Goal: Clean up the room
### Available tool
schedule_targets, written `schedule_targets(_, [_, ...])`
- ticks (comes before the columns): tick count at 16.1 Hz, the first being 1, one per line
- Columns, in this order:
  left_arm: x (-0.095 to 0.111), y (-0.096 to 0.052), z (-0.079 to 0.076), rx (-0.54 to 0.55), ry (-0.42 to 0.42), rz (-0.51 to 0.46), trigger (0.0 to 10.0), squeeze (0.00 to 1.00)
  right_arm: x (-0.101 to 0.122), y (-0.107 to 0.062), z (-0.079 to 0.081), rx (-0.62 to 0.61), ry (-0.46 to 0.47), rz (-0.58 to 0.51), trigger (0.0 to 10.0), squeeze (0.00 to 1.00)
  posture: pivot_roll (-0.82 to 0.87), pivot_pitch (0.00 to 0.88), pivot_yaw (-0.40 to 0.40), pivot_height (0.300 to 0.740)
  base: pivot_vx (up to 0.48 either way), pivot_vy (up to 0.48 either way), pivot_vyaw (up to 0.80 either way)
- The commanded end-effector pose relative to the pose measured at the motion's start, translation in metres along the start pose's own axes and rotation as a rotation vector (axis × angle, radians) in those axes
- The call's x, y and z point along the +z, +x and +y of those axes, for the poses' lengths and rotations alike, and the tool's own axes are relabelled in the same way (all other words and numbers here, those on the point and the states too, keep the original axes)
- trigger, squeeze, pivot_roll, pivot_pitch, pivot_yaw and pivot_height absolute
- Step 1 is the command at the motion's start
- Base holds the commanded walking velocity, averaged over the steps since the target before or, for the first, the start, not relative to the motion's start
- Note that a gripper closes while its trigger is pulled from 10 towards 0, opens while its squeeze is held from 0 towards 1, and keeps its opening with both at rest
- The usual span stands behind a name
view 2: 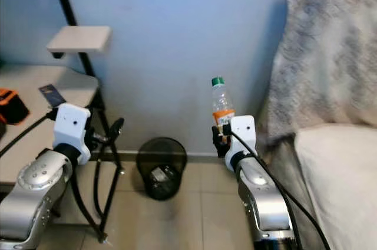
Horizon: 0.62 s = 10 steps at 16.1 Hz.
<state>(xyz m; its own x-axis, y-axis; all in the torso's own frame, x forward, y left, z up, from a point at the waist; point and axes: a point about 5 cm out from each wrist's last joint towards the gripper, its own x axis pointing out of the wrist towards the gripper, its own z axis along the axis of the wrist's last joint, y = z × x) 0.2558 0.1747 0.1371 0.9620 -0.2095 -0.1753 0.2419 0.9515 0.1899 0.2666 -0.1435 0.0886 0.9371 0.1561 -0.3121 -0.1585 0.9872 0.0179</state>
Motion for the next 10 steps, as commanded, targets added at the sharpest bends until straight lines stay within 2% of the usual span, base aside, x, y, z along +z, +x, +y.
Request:
schedule_targets(1, [0.0018, -0.0012, 0.0068, 0.021, 0.014, -0.004, 10.0, 0.00, 0.0050, 0.0016, 0.0085, 0.026, 0.000, -0.018, 10.0, 0.00, -0.07, 0.000, -0.023, 0.740, 0.382, 0.000, 0.00])
schedule_targets(10, [0.0006, -0.0026, 0.0059, 0.012, 0.018, 0.001, 10.0, 0.00, 0.0040, 0.0008, 0.0104, 0.034, -0.015, -0.009, 10.0, 0.00, -0.07, 0.000, -0.021, 0.740, 0.383, 0.000, 0.00])
